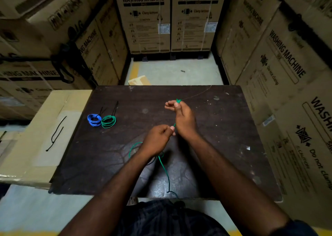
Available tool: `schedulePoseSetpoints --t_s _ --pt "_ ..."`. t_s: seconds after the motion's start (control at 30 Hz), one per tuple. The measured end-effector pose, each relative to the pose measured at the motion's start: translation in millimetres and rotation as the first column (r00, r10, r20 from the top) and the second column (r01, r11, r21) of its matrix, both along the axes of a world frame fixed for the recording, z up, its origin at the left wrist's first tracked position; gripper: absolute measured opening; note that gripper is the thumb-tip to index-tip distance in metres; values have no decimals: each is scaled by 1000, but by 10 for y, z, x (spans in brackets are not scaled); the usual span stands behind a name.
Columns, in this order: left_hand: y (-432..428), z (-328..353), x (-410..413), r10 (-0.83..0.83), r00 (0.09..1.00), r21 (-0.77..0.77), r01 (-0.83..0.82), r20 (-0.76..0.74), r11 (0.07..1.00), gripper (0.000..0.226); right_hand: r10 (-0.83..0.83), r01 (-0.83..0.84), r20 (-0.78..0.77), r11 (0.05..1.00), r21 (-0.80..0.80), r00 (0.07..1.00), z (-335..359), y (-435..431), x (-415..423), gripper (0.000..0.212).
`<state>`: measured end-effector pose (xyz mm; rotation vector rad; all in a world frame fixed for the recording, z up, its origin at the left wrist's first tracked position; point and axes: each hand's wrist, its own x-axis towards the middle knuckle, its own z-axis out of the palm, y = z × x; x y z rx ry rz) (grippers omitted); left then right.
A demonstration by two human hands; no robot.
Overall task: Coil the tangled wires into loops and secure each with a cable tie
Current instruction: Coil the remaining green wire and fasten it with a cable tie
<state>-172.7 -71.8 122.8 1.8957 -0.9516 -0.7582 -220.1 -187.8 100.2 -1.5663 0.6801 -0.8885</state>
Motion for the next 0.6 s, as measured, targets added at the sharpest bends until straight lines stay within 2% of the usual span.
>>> schedulePoseSetpoints --t_s 0.13,0.27,0.43,0.53,0.6 --pt "63 28 -25 6 987 -17 -9 -159 1000 29 11 -58 -166 959 -278 986 -102 -66 -138 32" --pt "108 87 43 38 949 -62 -60 -314 996 29 72 -183 -271 893 -410 960 -190 -62 -260 34" --pt "108 127 297 130 959 -105 -160 -253 982 33 182 -380 -390 764 -522 903 -180 -36 -312 31" --pt "138 122 450 98 988 -83 -109 -120 991 31 204 -430 -428 725 -538 880 -148 -34 -327 38" --pt "166 112 495 34 991 -55 -41 -127 998 28 164 -406 -429 715 -569 888 -185 -27 -316 38"
